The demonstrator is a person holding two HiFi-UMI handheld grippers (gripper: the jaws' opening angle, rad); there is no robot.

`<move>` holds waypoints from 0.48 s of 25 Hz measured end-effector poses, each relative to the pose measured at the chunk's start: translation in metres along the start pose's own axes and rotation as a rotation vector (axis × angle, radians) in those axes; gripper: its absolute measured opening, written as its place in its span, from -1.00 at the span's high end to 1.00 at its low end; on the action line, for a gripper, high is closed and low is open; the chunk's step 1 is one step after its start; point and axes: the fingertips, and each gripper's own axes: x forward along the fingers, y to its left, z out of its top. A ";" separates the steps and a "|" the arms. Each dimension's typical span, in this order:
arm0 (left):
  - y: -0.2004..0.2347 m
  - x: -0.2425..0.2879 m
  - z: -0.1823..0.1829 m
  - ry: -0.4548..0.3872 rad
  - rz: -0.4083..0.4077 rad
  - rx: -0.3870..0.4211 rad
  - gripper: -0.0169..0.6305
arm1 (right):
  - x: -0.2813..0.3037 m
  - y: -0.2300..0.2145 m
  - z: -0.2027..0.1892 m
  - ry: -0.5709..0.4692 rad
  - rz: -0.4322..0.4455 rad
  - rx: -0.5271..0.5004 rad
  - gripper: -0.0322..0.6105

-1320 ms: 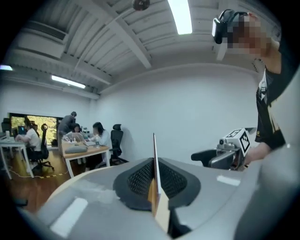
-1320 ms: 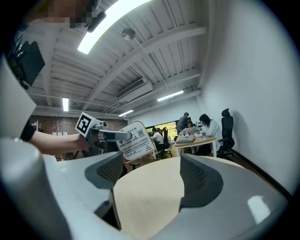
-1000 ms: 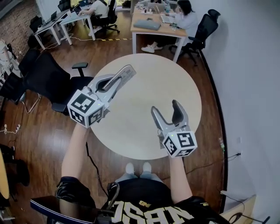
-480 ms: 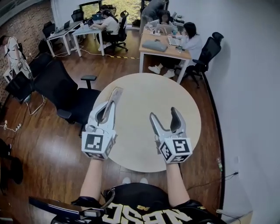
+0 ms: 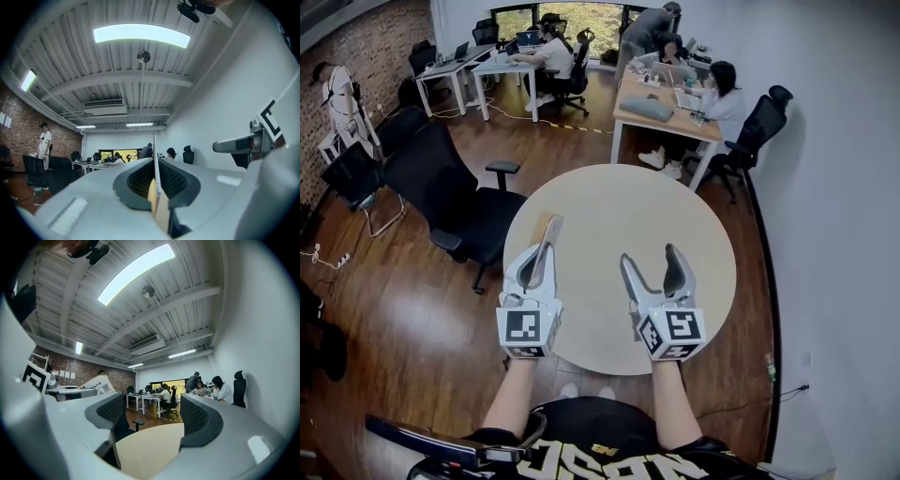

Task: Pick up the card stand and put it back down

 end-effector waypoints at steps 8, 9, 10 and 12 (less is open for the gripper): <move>0.008 -0.013 -0.020 0.060 0.024 -0.009 0.89 | 0.001 0.001 -0.004 0.005 0.006 0.003 -0.30; 0.007 -0.013 -0.021 0.064 0.020 -0.010 0.89 | 0.001 0.001 -0.005 0.008 0.010 -0.001 -0.30; 0.005 -0.013 -0.024 0.072 0.015 -0.012 0.89 | 0.001 0.001 -0.006 0.013 0.015 -0.007 -0.29; 0.001 -0.012 -0.032 0.089 0.002 -0.019 0.89 | 0.003 0.003 -0.007 0.020 0.030 -0.011 -0.27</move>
